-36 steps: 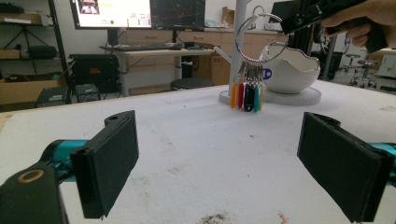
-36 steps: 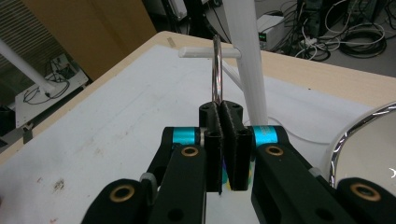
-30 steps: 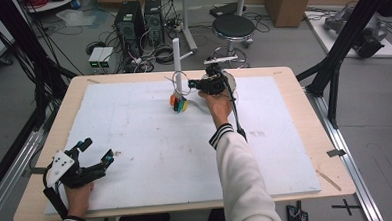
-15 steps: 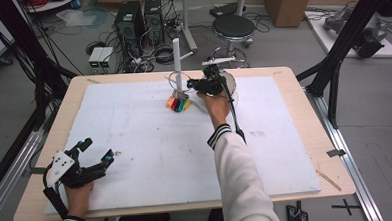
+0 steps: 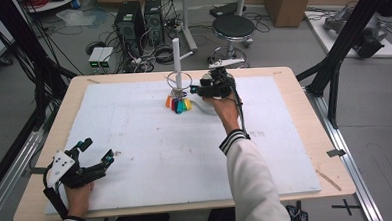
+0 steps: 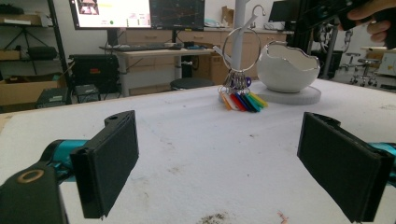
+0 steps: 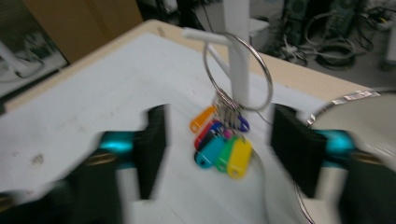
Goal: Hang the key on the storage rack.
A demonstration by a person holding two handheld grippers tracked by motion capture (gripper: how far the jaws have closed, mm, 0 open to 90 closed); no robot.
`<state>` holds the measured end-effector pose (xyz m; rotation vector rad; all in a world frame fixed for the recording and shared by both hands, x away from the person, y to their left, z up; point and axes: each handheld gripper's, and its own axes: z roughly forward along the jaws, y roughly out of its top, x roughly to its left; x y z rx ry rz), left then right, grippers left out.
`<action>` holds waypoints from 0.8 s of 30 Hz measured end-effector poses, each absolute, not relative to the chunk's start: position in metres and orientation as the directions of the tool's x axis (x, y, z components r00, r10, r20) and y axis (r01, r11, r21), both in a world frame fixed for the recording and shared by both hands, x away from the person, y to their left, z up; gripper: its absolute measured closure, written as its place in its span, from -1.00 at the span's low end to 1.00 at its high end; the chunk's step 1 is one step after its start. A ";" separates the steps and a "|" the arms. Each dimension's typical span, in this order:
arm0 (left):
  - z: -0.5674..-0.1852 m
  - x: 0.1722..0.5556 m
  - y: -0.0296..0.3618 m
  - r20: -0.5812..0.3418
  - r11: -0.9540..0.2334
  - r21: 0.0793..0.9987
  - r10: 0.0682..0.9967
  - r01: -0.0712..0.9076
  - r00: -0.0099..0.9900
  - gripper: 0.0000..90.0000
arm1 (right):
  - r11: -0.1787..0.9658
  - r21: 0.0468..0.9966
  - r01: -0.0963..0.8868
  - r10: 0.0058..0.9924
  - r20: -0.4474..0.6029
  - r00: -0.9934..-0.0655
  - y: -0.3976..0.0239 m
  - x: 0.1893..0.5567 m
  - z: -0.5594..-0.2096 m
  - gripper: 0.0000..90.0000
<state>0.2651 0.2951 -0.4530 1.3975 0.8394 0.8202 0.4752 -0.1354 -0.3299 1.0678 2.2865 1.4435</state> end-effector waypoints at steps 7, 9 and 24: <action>-0.453 0.265 0.295 -0.021 0.017 1.000 0.878 0.012 0.478 -0.71 | 0.275 0.876 0.397 0.758 0.057 -0.650 -0.157 0.442 -0.322 -0.98; -0.453 0.265 0.295 -0.018 0.015 1.000 0.879 0.011 0.477 -0.71 | 0.270 0.883 0.384 0.745 0.061 -0.664 -0.168 0.433 -0.323 -0.98; -0.453 0.266 0.295 -0.022 0.017 1.000 0.879 0.015 0.477 -0.71 | 0.219 0.948 0.232 0.616 0.050 -0.786 -0.245 0.374 -0.368 -0.98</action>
